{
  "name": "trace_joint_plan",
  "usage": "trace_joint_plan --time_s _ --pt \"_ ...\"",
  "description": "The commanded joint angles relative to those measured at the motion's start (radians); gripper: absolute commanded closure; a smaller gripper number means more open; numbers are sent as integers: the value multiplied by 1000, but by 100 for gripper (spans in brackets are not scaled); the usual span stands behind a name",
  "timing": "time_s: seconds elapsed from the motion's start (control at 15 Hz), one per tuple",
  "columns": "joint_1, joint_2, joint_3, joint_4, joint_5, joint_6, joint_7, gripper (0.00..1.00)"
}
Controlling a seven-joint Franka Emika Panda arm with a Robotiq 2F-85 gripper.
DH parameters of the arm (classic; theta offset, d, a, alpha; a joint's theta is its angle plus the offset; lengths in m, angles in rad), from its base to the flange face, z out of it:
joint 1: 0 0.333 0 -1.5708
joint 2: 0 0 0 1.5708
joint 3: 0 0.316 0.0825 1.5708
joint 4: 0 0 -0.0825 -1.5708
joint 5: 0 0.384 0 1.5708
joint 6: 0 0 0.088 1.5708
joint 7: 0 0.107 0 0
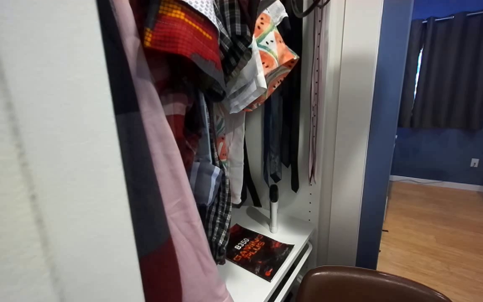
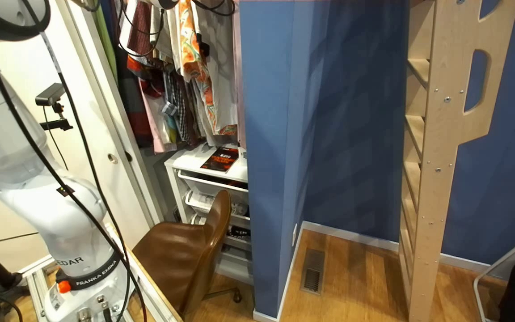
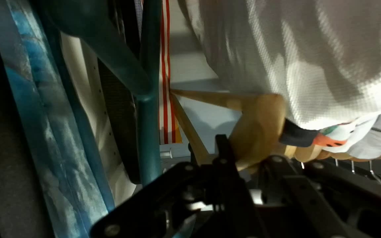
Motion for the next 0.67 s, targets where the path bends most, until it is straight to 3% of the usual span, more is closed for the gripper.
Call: trace_joint_plan --time_s 0.0,0.6 --pt "54 -1 -17 22 37 15 -21 96" --pt "153 -70 -125 -16 55 -80 -137 96"
